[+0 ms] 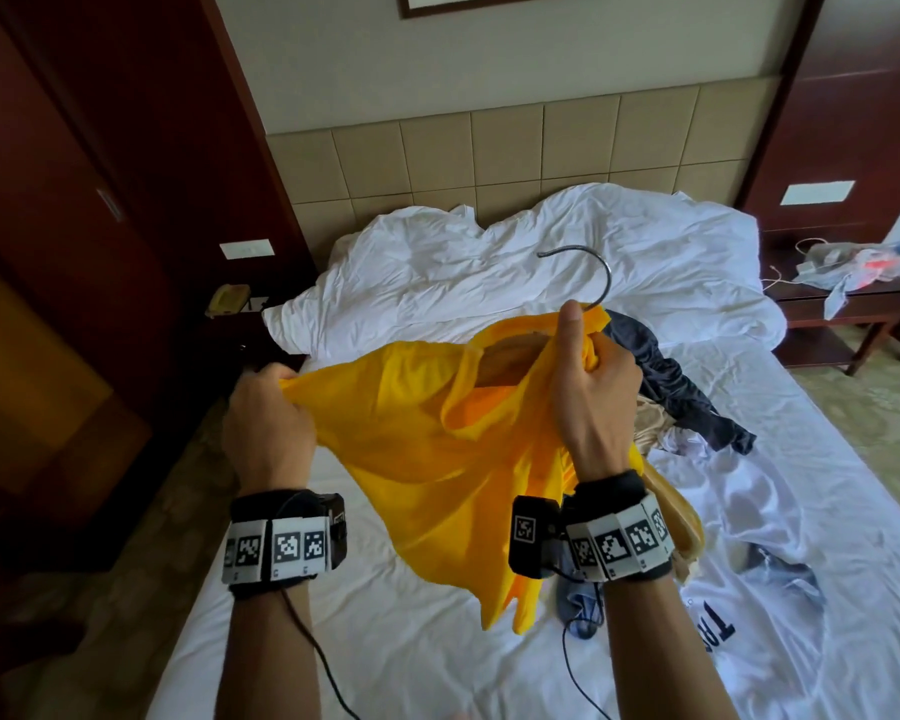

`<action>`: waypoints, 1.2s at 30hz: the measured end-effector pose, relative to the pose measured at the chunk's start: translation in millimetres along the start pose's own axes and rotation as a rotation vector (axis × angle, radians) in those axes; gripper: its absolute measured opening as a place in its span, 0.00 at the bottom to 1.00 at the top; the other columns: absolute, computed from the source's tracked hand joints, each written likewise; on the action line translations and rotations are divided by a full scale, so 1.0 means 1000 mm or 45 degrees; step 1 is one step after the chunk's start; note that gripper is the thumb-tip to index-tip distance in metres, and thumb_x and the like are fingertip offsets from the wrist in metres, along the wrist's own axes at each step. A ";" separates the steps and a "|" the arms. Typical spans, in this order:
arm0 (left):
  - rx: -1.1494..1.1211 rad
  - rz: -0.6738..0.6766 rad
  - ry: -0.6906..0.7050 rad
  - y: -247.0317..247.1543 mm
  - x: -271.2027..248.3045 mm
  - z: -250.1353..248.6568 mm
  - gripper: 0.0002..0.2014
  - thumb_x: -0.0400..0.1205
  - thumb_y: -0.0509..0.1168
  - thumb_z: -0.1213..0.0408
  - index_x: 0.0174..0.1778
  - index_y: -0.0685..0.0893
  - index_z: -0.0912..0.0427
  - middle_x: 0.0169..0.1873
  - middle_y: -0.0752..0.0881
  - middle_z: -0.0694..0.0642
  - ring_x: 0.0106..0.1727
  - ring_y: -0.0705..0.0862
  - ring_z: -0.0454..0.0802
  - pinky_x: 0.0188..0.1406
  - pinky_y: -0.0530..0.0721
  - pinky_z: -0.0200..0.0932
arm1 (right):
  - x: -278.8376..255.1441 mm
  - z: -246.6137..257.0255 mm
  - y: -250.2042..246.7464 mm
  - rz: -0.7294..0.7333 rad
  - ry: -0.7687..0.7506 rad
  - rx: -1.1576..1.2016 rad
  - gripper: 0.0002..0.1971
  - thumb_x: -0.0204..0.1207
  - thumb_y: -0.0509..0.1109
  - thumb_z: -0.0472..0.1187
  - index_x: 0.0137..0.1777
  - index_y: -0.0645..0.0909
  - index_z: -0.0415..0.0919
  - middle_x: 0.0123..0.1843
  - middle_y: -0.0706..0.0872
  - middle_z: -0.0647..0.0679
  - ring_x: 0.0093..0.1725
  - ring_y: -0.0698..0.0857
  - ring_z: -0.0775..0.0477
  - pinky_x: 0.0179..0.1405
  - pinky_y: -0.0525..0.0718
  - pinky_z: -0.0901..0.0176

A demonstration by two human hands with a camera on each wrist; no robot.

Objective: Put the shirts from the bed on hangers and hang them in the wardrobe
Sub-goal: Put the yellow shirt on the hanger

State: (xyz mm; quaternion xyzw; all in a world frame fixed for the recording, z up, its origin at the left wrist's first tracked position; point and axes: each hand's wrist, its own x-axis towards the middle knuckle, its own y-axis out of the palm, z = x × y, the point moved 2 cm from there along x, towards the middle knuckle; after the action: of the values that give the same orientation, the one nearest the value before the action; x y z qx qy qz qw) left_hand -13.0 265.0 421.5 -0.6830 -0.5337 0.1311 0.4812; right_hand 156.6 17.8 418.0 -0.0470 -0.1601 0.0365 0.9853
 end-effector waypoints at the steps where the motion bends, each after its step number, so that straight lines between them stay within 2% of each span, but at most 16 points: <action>1: 0.012 0.039 -0.057 0.000 0.000 0.005 0.20 0.84 0.60 0.77 0.68 0.87 0.60 0.63 0.85 0.67 0.62 0.84 0.70 0.55 0.83 0.62 | 0.000 -0.001 0.000 0.006 -0.006 0.004 0.35 0.85 0.60 0.73 0.31 0.60 0.43 0.26 0.62 0.54 0.28 0.61 0.50 0.32 0.60 0.50; 3: 0.031 0.034 -0.065 0.000 -0.003 0.005 0.22 0.83 0.61 0.77 0.72 0.85 0.60 0.70 0.81 0.67 0.69 0.80 0.69 0.66 0.80 0.65 | -0.002 0.000 0.002 0.027 -0.002 -0.003 0.35 0.85 0.60 0.73 0.32 0.59 0.45 0.27 0.62 0.52 0.29 0.61 0.50 0.32 0.60 0.50; 5: -0.078 -0.082 0.094 -0.003 -0.007 -0.006 0.19 0.86 0.60 0.74 0.72 0.85 0.59 0.72 0.82 0.62 0.73 0.79 0.64 0.71 0.79 0.64 | -0.006 0.004 0.005 0.049 0.004 -0.045 0.34 0.85 0.61 0.72 0.31 0.59 0.46 0.26 0.62 0.54 0.27 0.61 0.52 0.31 0.61 0.50; 7: -0.322 -0.024 0.292 -0.004 -0.013 -0.024 0.16 0.90 0.58 0.68 0.70 0.86 0.56 0.66 0.87 0.54 0.68 0.84 0.53 0.65 0.82 0.52 | -0.011 0.007 0.009 0.061 0.006 -0.091 0.33 0.86 0.62 0.71 0.30 0.58 0.48 0.25 0.61 0.55 0.26 0.60 0.53 0.30 0.60 0.50; 9: -0.484 0.220 0.487 0.001 -0.022 -0.041 0.14 0.93 0.57 0.61 0.69 0.85 0.51 0.58 0.91 0.47 0.60 0.88 0.42 0.57 0.85 0.44 | -0.015 0.009 0.012 0.087 0.008 -0.085 0.33 0.86 0.62 0.71 0.30 0.58 0.48 0.24 0.61 0.56 0.26 0.59 0.54 0.30 0.59 0.51; 12: -0.536 0.446 0.699 0.015 -0.036 -0.053 0.15 0.94 0.57 0.54 0.66 0.88 0.50 0.44 0.91 0.46 0.44 0.89 0.43 0.44 0.87 0.51 | -0.016 0.007 0.014 0.114 0.023 -0.056 0.34 0.85 0.62 0.72 0.30 0.57 0.48 0.23 0.61 0.56 0.26 0.59 0.53 0.30 0.59 0.52; 15: -0.506 0.471 0.719 0.026 -0.039 -0.051 0.17 0.94 0.55 0.50 0.51 0.89 0.48 0.28 0.82 0.45 0.31 0.81 0.41 0.31 0.76 0.52 | -0.015 0.006 0.009 0.100 0.018 -0.034 0.34 0.85 0.62 0.72 0.31 0.58 0.47 0.25 0.61 0.55 0.27 0.60 0.52 0.31 0.59 0.51; 17: -0.389 0.367 0.656 0.026 -0.033 -0.043 0.23 0.93 0.53 0.47 0.33 0.80 0.46 0.22 0.74 0.45 0.27 0.76 0.42 0.30 0.67 0.48 | -0.015 0.006 0.004 0.082 0.004 -0.015 0.33 0.86 0.62 0.71 0.31 0.58 0.47 0.26 0.61 0.53 0.28 0.60 0.52 0.31 0.59 0.50; 19: -0.256 0.304 0.544 0.024 -0.026 -0.032 0.25 0.93 0.52 0.46 0.28 0.72 0.46 0.23 0.74 0.45 0.29 0.78 0.45 0.33 0.66 0.47 | -0.014 0.006 -0.002 0.064 0.002 -0.003 0.33 0.86 0.61 0.71 0.31 0.58 0.47 0.27 0.61 0.52 0.29 0.60 0.51 0.31 0.58 0.50; 23: -0.237 0.288 0.315 0.021 -0.022 -0.010 0.31 0.93 0.49 0.43 0.31 0.79 0.58 0.27 0.82 0.54 0.35 0.84 0.55 0.34 0.77 0.53 | -0.016 0.007 -0.007 0.057 -0.004 -0.030 0.34 0.85 0.61 0.72 0.31 0.58 0.47 0.27 0.61 0.51 0.28 0.60 0.52 0.31 0.56 0.51; 27: -0.415 0.277 0.109 0.016 -0.030 0.002 0.40 0.92 0.42 0.37 0.39 0.86 0.66 0.32 0.87 0.60 0.38 0.86 0.55 0.45 0.84 0.56 | -0.021 0.006 -0.010 0.070 0.000 -0.018 0.34 0.86 0.61 0.72 0.31 0.58 0.46 0.26 0.61 0.52 0.28 0.60 0.52 0.30 0.57 0.50; 30: -0.607 0.317 0.000 0.009 -0.036 0.006 0.46 0.89 0.35 0.32 0.38 0.84 0.67 0.36 0.86 0.72 0.38 0.86 0.64 0.44 0.84 0.59 | -0.024 0.005 -0.013 0.072 -0.005 -0.020 0.34 0.86 0.61 0.72 0.30 0.59 0.46 0.26 0.60 0.52 0.28 0.59 0.52 0.30 0.56 0.51; 32: -0.732 0.368 -0.168 0.009 -0.036 0.013 0.46 0.87 0.33 0.29 0.39 0.83 0.63 0.38 0.86 0.70 0.42 0.86 0.61 0.43 0.80 0.51 | -0.026 0.005 -0.015 0.053 0.001 -0.022 0.34 0.86 0.61 0.72 0.30 0.59 0.46 0.26 0.60 0.52 0.28 0.59 0.52 0.29 0.56 0.51; 34: -0.772 0.414 -0.341 0.006 -0.038 0.018 0.45 0.84 0.31 0.26 0.52 0.88 0.51 0.54 0.90 0.61 0.59 0.88 0.60 0.57 0.82 0.54 | -0.027 0.004 -0.019 0.018 0.020 -0.004 0.33 0.86 0.61 0.71 0.30 0.59 0.47 0.27 0.61 0.50 0.28 0.60 0.51 0.30 0.57 0.50; 35: -0.779 0.434 -0.394 0.003 -0.042 0.017 0.45 0.84 0.31 0.26 0.66 0.86 0.49 0.67 0.87 0.60 0.71 0.83 0.61 0.70 0.78 0.58 | -0.027 0.003 -0.020 0.001 0.028 0.018 0.33 0.87 0.60 0.70 0.30 0.60 0.47 0.27 0.61 0.49 0.29 0.60 0.50 0.30 0.57 0.50; 36: -0.759 0.434 -0.413 -0.002 -0.045 0.014 0.43 0.86 0.31 0.28 0.80 0.78 0.50 0.78 0.79 0.59 0.80 0.76 0.61 0.79 0.70 0.60 | -0.028 0.002 -0.021 -0.014 0.034 0.038 0.33 0.87 0.60 0.70 0.30 0.60 0.47 0.27 0.61 0.48 0.29 0.61 0.50 0.31 0.58 0.50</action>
State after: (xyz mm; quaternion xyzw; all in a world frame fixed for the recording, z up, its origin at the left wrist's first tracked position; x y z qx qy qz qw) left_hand -41.9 233.6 401.4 -0.8423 -0.4963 0.1549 0.1419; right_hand 131.2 -5.5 413.0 -0.0320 -0.1465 0.0328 0.9881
